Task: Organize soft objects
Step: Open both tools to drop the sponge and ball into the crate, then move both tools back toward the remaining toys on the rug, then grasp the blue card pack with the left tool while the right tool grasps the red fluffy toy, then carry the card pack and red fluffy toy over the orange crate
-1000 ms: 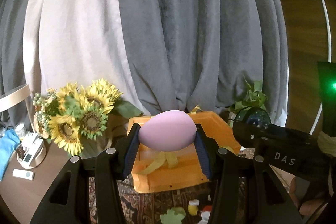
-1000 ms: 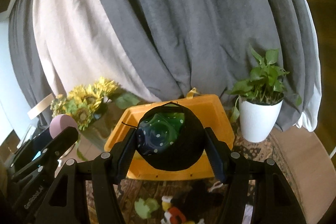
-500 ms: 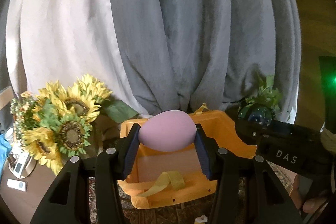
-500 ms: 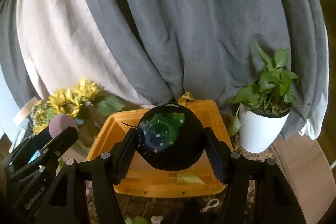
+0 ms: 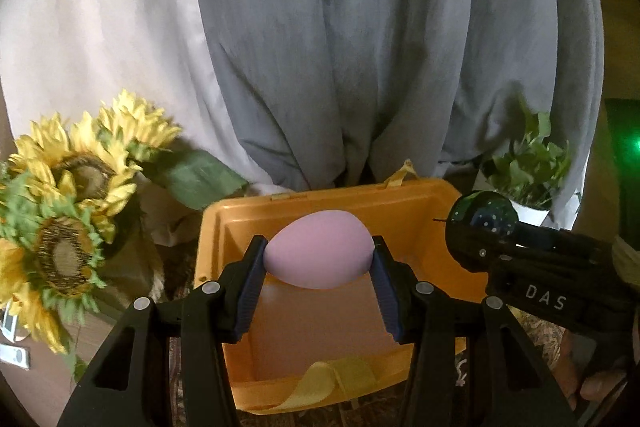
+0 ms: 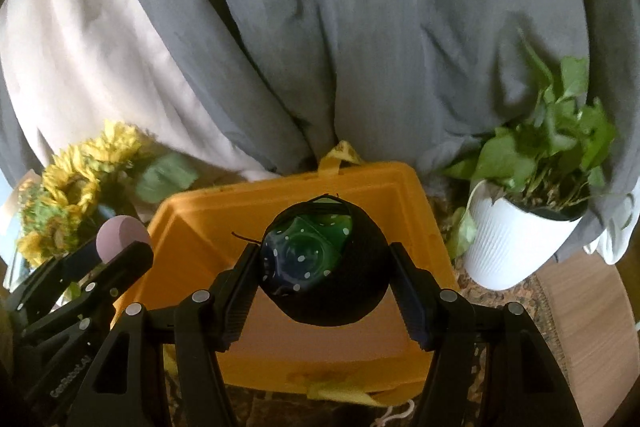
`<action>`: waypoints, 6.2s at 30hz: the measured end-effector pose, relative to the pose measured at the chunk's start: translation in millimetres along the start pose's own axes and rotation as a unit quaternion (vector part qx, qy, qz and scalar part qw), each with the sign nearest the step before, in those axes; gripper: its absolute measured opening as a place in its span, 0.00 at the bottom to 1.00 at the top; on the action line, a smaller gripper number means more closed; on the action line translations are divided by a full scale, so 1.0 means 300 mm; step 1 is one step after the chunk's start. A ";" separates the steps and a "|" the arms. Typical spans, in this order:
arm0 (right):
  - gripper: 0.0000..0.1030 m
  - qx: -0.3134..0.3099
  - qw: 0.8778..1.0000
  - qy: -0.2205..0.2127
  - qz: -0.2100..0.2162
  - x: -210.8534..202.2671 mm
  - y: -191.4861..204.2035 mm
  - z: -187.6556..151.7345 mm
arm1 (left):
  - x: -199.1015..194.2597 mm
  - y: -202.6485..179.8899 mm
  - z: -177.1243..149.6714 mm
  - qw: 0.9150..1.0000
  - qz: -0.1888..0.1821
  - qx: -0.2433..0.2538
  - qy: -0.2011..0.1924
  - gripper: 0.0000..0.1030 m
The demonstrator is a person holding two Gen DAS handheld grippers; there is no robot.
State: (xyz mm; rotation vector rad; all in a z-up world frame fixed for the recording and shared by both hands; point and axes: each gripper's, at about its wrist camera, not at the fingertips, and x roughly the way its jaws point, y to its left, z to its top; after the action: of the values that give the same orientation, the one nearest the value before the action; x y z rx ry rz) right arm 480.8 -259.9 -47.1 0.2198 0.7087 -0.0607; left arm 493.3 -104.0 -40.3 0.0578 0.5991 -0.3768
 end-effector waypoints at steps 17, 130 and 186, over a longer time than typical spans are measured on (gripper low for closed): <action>0.64 0.003 0.997 0.069 -0.015 0.159 -0.020 -0.008 | 0.153 0.022 -0.042 0.996 0.001 -0.012 0.084 0.64; 0.79 0.215 0.966 0.044 -0.140 -0.421 -0.206 -0.919 | -0.220 -0.373 -0.746 0.932 -0.163 0.272 0.176 0.76; 0.41 0.107 0.990 -0.018 -0.087 -0.555 -0.103 -0.721 | -0.422 -0.244 -0.562 0.982 -0.154 0.050 0.096 0.61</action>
State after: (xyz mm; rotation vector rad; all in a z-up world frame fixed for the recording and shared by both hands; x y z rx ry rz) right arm 212.5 -245.4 -103.7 0.3606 0.6847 -0.3074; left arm 279.6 -103.2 -104.6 0.0991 0.7817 -0.7082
